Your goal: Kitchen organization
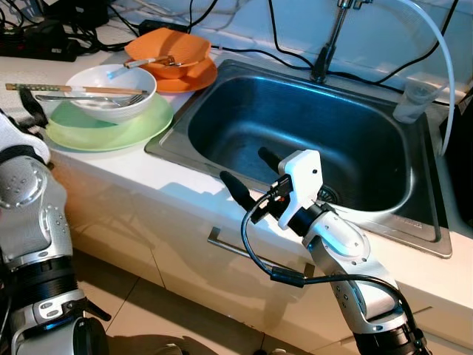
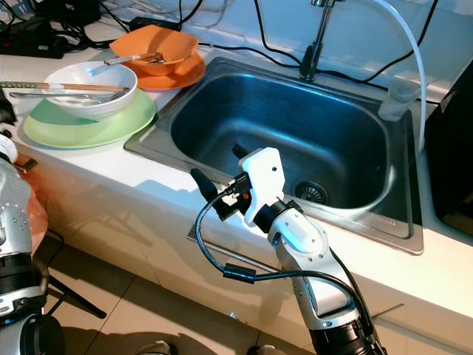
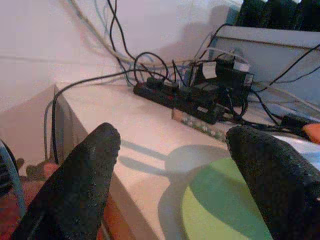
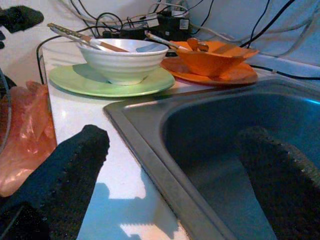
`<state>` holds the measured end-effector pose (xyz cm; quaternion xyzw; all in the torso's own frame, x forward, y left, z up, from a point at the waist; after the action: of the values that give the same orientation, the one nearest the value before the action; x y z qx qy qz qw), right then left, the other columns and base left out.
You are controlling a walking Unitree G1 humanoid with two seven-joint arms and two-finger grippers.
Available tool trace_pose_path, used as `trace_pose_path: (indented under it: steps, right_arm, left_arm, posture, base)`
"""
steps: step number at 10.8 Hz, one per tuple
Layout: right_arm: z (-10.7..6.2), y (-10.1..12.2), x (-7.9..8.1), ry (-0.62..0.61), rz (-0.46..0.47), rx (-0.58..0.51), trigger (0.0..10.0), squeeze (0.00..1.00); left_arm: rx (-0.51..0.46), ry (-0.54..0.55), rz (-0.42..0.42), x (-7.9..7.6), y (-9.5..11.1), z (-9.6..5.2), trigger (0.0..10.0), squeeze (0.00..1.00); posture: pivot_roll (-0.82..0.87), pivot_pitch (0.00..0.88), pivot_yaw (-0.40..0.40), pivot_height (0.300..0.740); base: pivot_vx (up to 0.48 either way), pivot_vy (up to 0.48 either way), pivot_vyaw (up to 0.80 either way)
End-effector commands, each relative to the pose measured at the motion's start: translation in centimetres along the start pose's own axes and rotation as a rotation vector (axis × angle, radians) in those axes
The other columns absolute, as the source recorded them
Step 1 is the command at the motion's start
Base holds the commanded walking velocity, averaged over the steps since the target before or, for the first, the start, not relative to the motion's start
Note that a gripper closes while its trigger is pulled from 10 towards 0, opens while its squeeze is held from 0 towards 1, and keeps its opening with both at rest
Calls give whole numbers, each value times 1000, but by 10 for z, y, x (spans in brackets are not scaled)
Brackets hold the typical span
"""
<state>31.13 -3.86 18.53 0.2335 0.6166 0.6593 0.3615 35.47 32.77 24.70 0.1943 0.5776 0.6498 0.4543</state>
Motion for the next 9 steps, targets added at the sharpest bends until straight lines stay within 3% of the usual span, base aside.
trace_pose_path:
  steps: [1,4,9]
  right_arm:
    - [0,2,0,0,-20,-2,10000,0]
    - [0,2,0,3,-22,-4,10000,0]
    - [-2,3,1,-1,-23,-4,10000,0]
  left_arm:
    - [-10,-2,-29,-2,2,4,10000,1000]
    - [25,-109,-78,-19,-4,10,10000,1000]
    - [69,-131,-121,-25,-18,18,10000,1000]
  posture:
    - [10,94,-54,740]
    - [8,91,-53,740]
    - [-3,95,-50,740]
  base:
    - [0,0,0]
    - [0,0,0]
    - [0,0,0]
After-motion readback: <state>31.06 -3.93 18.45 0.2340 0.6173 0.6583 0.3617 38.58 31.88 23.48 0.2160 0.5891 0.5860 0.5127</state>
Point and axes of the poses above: a point about 5 cm out from each wrist's last joint towards the gripper, its own z axis pointing out of the wrist towards the gripper, its own y axis along the axis of the wrist's last joint, x = y × z, the point moved 5 cm from there along z, pointing out of the wrist towards the gripper, and after that the axes turned 6 degrees about -z, right-handed, at the moved point
